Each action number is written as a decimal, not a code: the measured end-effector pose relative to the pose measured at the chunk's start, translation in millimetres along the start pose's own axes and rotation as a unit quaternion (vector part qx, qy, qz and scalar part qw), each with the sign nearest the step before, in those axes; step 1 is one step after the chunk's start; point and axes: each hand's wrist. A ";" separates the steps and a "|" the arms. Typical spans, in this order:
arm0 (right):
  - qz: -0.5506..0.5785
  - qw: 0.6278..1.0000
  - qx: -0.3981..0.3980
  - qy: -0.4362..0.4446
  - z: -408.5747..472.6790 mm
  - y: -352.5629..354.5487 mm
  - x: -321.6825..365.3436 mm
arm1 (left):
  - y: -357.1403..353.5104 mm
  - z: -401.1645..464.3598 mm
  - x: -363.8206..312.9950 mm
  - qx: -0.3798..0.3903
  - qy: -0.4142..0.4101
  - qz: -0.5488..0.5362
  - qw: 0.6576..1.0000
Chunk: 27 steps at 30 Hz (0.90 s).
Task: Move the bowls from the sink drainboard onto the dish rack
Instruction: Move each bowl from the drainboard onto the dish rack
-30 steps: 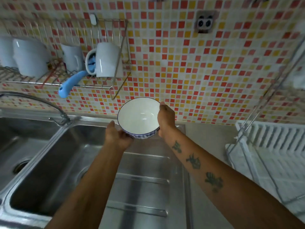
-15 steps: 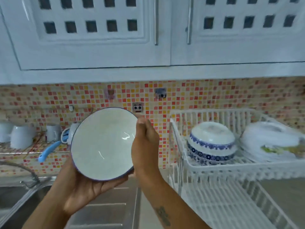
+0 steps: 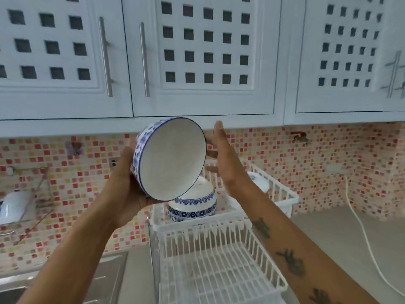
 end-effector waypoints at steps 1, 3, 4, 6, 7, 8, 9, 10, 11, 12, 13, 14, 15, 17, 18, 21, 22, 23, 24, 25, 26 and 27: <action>0.003 1.000 0.022 -0.019 7.4 12.3 -1.3 | -3.9 4.5 1.7 0.001 -0.035 0.058 0.998; 0.013 0.996 0.062 -0.060 17.9 30.5 -3.1 | -14.8 9.7 7.7 0.008 -0.102 0.163 0.981; 0.015 0.994 0.081 -0.075 23.5 34.7 -4.3 | -21.3 9.6 11.4 0.003 -0.122 0.206 0.971; 0.002 0.990 0.098 -0.101 33.0 39.8 -9.8 | -21.6 19.0 23.6 -0.013 -0.166 0.263 0.950; -0.007 0.987 0.108 -0.117 36.6 39.8 -13.3 | -20.1 23.6 30.0 -0.021 -0.183 0.291 0.939; -0.021 0.985 0.111 -0.127 40.4 38.3 -19.2 | -18.3 28.1 37.3 -0.030 -0.195 0.322 0.926; -0.041 0.983 0.116 -0.136 42.7 35.0 -24.6 | -15.5 34.1 44.1 -0.039 -0.206 0.359 0.909; -0.064 0.981 0.116 -0.143 45.1 31.0 -31.0 | -12.2 41.3 50.7 -0.047 -0.217 0.398 0.890; -0.080 0.979 0.110 -0.151 46.4 26.6 -37.6 | -10.4 47.9 57.3 -0.058 -0.223 0.434 0.871; -0.082 0.977 0.113 -0.160 48.3 22.2 -46.8 | -6.6 55.2 64.5 -0.064 -0.227 0.461 0.856; -0.082 0.976 0.111 -0.166 48.4 17.3 -54.5 | -5.2 60.0 71.1 -0.066 -0.228 0.472 0.849; -0.078 0.976 0.107 -0.171 49.6 13.0 -63.4 | -3.9 64.5 77.4 -0.073 -0.228 0.474 0.847; -0.076 0.976 0.101 -0.176 50.9 8.5 -71.7 | -3.1 68.1 82.9 -0.081 -0.230 0.476 0.845; -0.057 0.978 0.087 -0.181 58.1 1.8 -90.3 | 0.0 74.1 93.1 -0.083 -0.234 0.482 0.840; -0.046 0.979 0.081 -0.181 61.9 -0.7 -97.9 | 1.9 76.8 96.8 -0.085 -0.232 0.488 0.837; -0.024 0.979 0.078 -0.186 68.5 -6.2 -113.1 | 6.9 83.1 104.9 -0.093 -0.220 0.500 0.832; -0.019 0.978 0.085 -0.190 69.1 -8.4 -118.8 | 8.6 83.7 106.7 -0.094 -0.217 0.504 0.831; -0.013 0.978 0.083 -0.193 69.3 -10.6 -124.7 | 10.3 84.9 108.7 -0.093 -0.214 0.509 0.829; -0.011 0.977 0.081 -0.196 67.9 -11.7 -129.2 | 11.7 86.0 110.2 -0.091 -0.210 0.515 0.826; -0.005 0.977 0.076 -0.198 68.8 -12.4 -134.8 | 12.2 86.9 111.4 -0.089 -0.206 0.521 0.824; -0.004 0.977 0.075 -0.201 70.1 -12.9 -141.1 | 12.0 87.3 112.1 -0.088 -0.198 0.526 0.822; -0.002 0.977 0.074 -0.201 70.2 -12.3 -144.0 | 11.2 87.6 112.5 -0.087 -0.188 0.530 0.822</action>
Point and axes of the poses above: each hand's wrist, its own z-axis towards the middle knuckle, its own y-axis out of the back of the hand, x = y × z, and after that the axes turned 10 degrees about -z, right-handed
